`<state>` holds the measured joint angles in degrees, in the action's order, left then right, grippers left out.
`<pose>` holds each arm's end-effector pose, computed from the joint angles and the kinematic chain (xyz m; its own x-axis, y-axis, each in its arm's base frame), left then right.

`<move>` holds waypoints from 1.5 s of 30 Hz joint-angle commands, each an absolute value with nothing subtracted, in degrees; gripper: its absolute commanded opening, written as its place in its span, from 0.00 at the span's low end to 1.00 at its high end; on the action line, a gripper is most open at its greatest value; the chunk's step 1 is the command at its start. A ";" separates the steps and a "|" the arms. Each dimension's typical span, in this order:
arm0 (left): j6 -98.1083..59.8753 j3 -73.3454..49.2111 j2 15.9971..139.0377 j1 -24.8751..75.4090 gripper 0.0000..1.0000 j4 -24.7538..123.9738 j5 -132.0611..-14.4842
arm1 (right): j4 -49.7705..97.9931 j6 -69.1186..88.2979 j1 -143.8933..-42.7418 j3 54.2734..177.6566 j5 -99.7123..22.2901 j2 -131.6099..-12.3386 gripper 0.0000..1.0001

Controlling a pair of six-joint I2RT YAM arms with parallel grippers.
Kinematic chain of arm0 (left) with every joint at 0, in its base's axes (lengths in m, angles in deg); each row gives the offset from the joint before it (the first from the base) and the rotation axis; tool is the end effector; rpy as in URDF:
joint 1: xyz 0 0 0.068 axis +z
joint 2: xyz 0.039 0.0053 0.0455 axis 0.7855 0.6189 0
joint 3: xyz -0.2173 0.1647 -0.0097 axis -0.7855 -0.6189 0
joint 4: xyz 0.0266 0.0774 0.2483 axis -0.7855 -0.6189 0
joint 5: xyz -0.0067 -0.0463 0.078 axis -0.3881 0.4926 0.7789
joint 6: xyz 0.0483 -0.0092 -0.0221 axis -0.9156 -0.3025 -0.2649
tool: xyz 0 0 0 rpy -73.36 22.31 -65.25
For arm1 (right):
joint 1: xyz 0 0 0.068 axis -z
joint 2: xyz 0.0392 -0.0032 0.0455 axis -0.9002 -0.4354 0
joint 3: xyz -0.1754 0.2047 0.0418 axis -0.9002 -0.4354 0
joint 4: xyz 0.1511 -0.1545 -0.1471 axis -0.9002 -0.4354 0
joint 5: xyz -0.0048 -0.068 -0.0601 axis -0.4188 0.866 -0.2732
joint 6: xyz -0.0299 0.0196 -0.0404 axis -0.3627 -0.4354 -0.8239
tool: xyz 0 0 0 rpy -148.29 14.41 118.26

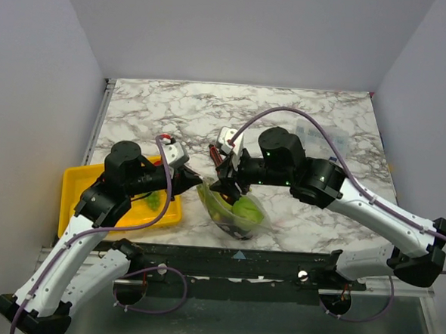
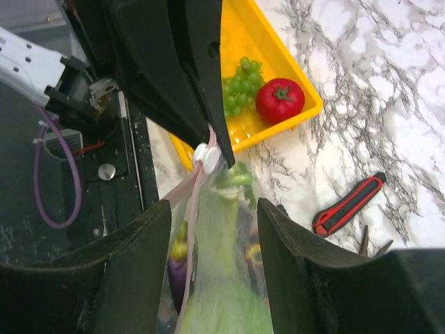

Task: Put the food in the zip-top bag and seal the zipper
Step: Zip the zipper food storage bag at the center of the board.

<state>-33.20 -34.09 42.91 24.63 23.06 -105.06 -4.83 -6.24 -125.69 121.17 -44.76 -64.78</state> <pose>0.1229 -0.0887 0.3588 -0.1923 0.1362 -0.9719 0.9113 0.3923 -0.1253 0.1276 0.2525 0.4146 -0.0309 -0.3759 -0.9262 -0.9750 0.2154 -0.0548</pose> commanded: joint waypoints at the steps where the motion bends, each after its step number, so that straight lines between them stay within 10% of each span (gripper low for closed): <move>1: -31.54 -31.16 42.52 24.18 0.00 16.48 -98.79 | -0.07 -1.35 -125.78 125.32 -45.96 -66.66 0.56; 18: -25.65 -28.71 42.12 23.76 0.00 16.48 -96.52 | -0.91 4.31 -132.47 130.28 -25.09 -71.50 0.51; 45: -25.88 -28.69 40.63 23.29 0.00 16.40 -97.00 | -5.46 -3.49 -132.52 131.41 -30.59 -76.03 0.24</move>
<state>-26.20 -30.35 42.05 23.52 14.99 -97.00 -3.70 -2.24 -132.37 130.90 -28.87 -75.01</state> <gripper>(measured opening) 0.014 0.260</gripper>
